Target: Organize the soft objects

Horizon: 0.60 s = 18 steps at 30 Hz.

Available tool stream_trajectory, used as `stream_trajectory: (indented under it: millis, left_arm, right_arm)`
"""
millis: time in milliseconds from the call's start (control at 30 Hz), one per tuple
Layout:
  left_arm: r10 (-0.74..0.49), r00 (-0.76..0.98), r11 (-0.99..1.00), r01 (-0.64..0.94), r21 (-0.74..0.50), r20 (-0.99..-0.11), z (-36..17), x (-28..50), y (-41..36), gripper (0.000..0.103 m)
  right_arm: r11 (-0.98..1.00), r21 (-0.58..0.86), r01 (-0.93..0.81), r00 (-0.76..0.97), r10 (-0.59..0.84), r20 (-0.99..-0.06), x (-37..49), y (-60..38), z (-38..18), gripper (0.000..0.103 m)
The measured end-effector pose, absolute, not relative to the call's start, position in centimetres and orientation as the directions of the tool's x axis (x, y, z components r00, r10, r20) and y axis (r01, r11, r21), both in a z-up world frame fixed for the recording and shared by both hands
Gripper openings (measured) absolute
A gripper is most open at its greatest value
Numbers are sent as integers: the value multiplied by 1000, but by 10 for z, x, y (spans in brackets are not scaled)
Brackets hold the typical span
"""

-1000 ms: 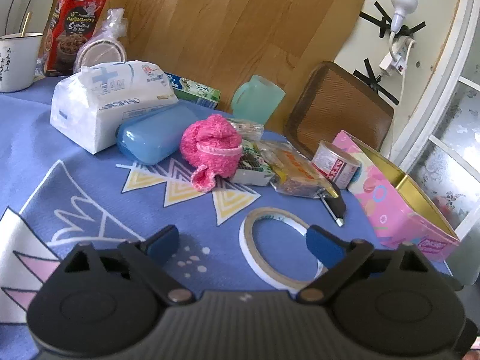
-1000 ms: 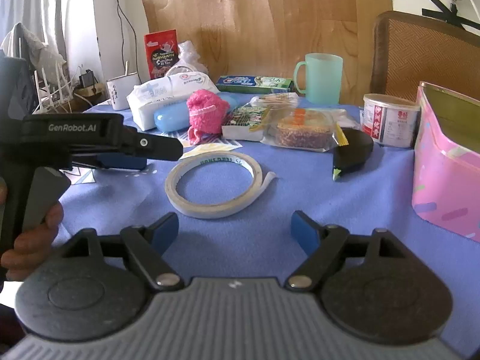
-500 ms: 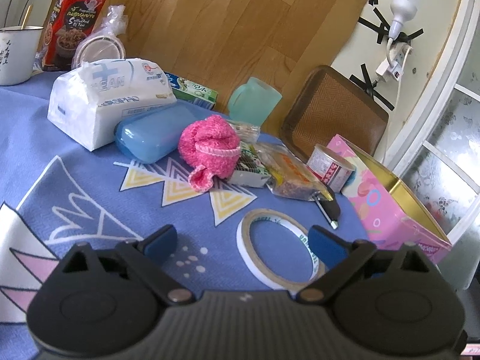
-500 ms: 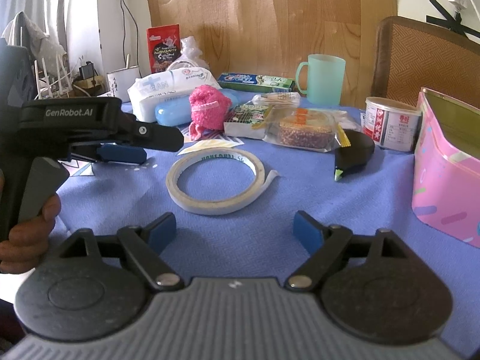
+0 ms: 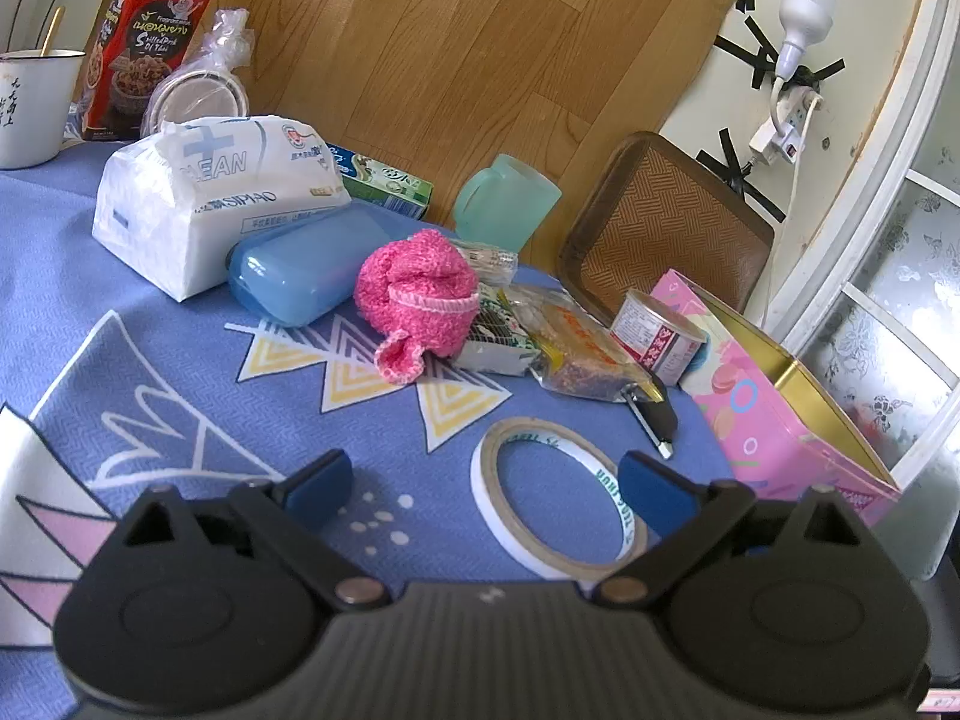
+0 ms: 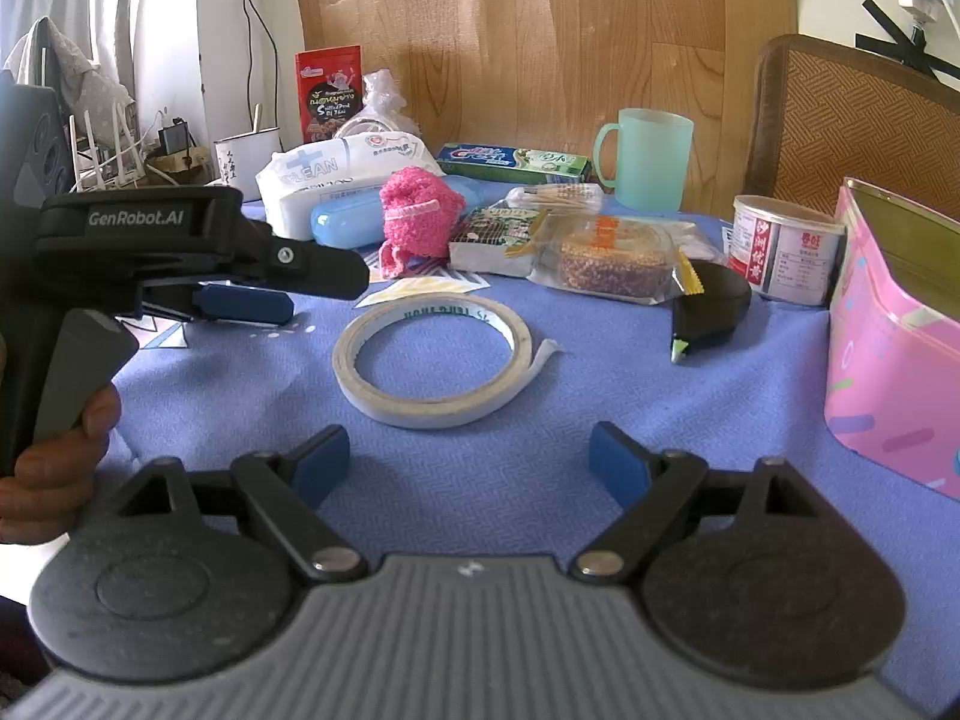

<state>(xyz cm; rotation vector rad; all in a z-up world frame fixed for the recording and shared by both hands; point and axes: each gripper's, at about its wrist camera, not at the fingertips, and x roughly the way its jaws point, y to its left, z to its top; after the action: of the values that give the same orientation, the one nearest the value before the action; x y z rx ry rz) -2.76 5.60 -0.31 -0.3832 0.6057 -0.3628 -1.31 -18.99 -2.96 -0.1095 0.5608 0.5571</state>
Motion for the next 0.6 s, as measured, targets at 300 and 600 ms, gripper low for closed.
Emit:
stream_trajectory:
  millis: [300, 600]
  left_arm:
    - [-436, 763, 868, 215, -448, -477, -3, -27, 56, 100]
    - [-447, 760, 859, 218, -464, -471, -3, -27, 58, 101]
  right_arm:
    - [847, 51, -529, 705, 472, -529, -13, -190, -30, 89]
    - [846, 49, -531, 706, 474, -527, -13, -190, -30, 90]
